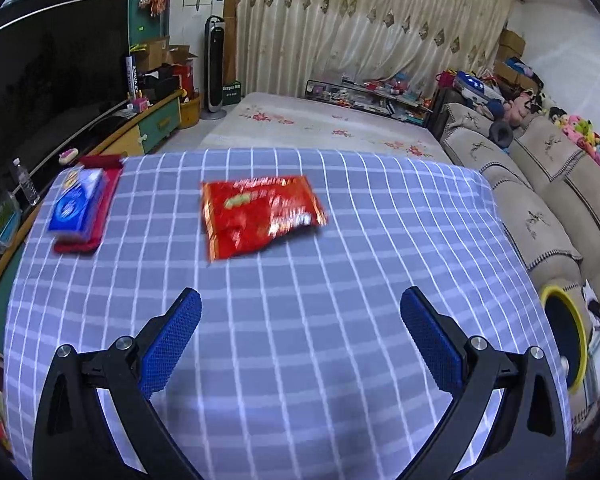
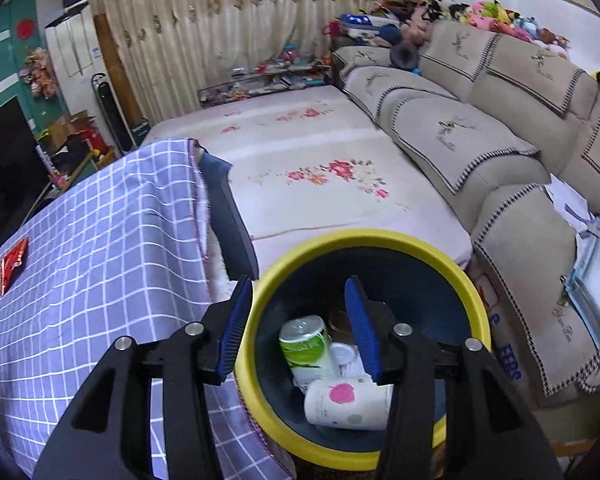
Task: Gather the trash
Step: 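Move the left gripper to the red snack bag and grasp it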
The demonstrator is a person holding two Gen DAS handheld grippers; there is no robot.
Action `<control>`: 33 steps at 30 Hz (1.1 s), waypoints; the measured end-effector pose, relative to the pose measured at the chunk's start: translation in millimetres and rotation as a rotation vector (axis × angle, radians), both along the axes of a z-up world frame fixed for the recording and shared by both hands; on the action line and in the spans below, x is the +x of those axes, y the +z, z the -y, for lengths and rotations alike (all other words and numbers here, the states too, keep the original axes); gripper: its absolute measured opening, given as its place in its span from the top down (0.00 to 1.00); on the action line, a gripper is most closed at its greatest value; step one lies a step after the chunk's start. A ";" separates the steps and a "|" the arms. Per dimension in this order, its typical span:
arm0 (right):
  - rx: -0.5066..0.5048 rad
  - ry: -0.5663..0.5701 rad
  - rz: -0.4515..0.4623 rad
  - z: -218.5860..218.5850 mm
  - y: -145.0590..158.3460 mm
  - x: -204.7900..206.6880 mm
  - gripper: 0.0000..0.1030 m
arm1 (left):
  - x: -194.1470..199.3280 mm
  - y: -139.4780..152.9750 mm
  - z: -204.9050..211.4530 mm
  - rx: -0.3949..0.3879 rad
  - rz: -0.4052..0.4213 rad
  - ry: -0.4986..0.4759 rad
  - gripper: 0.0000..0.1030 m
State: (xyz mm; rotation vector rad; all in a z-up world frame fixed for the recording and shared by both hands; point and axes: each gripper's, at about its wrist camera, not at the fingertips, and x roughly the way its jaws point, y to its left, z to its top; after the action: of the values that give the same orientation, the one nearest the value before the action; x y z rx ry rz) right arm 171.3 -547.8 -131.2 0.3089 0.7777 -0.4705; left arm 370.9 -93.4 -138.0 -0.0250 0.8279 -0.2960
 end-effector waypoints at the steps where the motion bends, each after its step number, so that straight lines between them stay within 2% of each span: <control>1: 0.005 0.012 0.004 -0.6 1.1 1.2 0.55 | 13.7 -2.9 4.1 -0.001 -0.013 0.003 0.05; 9: 0.029 0.029 0.009 8.7 -1.7 4.4 0.55 | 85.7 -17.3 23.0 0.015 -0.088 0.121 0.05; 17: 0.044 0.047 0.005 14.9 -8.8 10.0 0.55 | 130.0 -37.4 35.3 0.108 -0.131 0.227 0.05; 20: 0.046 0.047 0.005 17.7 -9.3 11.4 0.55 | 141.4 -43.6 35.1 0.106 -0.156 0.238 0.05; 26: 0.054 0.061 0.008 16.6 -11.4 15.1 0.55 | 157.2 -54.3 43.3 0.158 -0.170 0.233 0.05; 28: 0.056 0.063 0.008 15.7 -12.2 15.8 0.55 | 158.0 -54.7 42.7 0.161 -0.163 0.235 0.10; 29: 0.056 0.064 0.008 15.3 -12.9 15.2 0.55 | 157.8 -53.6 43.4 0.167 -0.152 0.232 0.17; 30: 0.056 0.065 0.007 15.2 -13.2 15.5 0.55 | 155.7 -52.6 42.2 0.171 -0.143 0.232 0.27; 31: 0.056 0.067 0.006 14.5 -13.8 15.8 0.55 | 151.4 -50.6 40.0 0.174 -0.134 0.233 0.32; 33: 0.056 0.069 0.006 13.2 -14.0 15.8 0.55 | 148.8 -46.9 36.5 0.175 -0.117 0.233 0.56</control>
State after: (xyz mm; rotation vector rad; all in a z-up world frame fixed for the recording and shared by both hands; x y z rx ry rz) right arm 187.2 -561.0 -145.2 0.3343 0.7941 -0.3828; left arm 519.7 -129.9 -184.9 0.0251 0.9556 -0.0013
